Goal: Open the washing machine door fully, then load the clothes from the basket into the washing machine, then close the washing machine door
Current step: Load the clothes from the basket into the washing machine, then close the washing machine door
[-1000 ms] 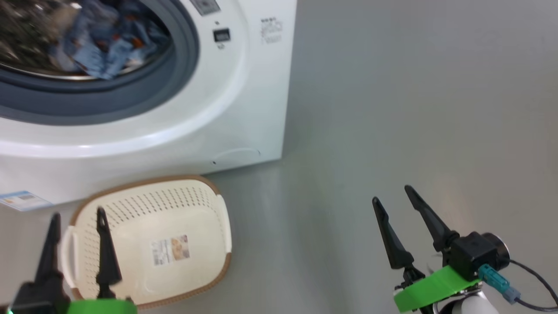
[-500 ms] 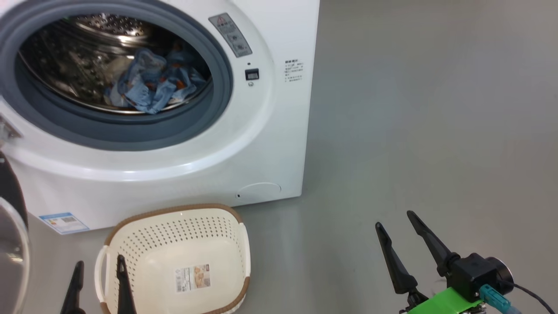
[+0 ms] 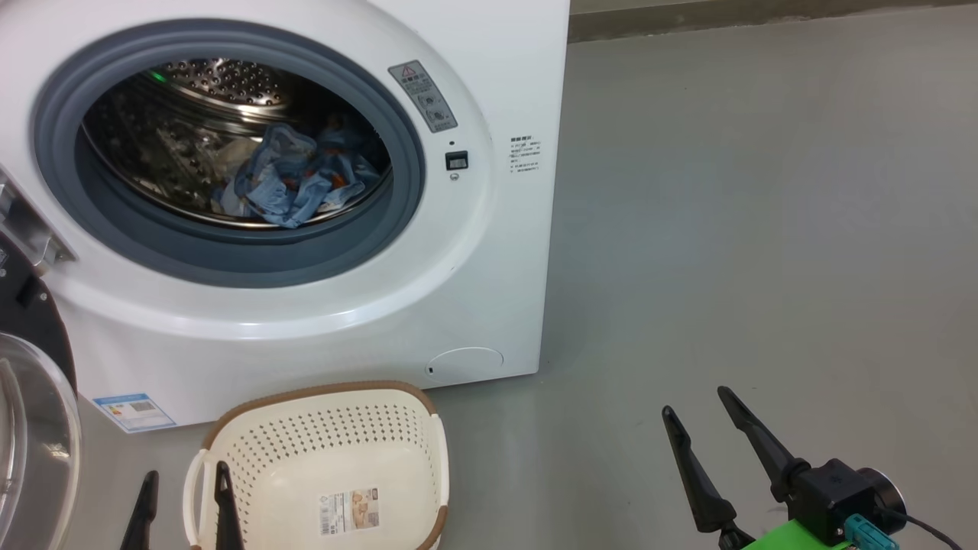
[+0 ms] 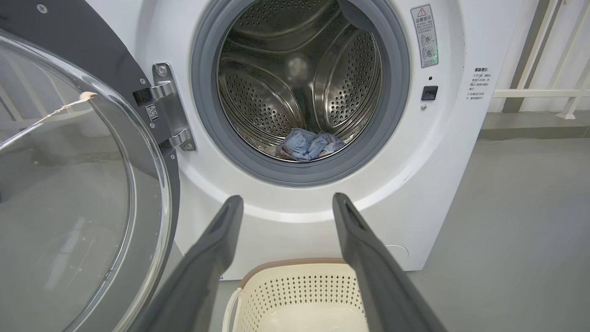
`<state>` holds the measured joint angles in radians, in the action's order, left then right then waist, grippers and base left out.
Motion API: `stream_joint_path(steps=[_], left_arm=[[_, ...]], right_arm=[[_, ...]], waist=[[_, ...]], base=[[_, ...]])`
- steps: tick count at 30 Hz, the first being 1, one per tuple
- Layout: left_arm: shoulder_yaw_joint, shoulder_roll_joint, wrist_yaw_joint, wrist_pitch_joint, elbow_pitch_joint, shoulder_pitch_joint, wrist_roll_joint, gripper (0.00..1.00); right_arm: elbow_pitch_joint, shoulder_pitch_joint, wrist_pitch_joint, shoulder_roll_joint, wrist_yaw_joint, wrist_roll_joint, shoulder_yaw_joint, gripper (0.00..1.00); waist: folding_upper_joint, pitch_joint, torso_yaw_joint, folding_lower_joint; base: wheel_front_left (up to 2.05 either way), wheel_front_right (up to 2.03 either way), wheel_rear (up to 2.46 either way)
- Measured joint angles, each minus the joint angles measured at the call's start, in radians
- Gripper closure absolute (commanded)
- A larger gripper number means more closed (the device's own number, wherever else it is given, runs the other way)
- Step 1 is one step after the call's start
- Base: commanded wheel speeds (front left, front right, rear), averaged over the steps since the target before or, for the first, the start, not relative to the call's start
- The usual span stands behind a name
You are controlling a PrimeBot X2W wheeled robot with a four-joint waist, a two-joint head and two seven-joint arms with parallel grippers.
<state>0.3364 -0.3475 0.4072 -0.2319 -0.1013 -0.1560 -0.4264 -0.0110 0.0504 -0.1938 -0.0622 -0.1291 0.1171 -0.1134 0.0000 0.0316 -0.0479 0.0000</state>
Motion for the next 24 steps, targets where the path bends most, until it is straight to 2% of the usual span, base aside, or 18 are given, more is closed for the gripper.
stream_joint_path(steps=[24], left_arm=[[0.020, -0.004, -0.017, -0.003, 0.012, -0.002, -0.001, 0.00]], right_arm=[[-0.010, 0.012, 0.009, 0.002, 0.000, 0.000, 0.005, 0.00]], waist=[[0.0000, 0.001, 0.004, 0.0000]], base=[[0.00, 0.00, 0.00]])
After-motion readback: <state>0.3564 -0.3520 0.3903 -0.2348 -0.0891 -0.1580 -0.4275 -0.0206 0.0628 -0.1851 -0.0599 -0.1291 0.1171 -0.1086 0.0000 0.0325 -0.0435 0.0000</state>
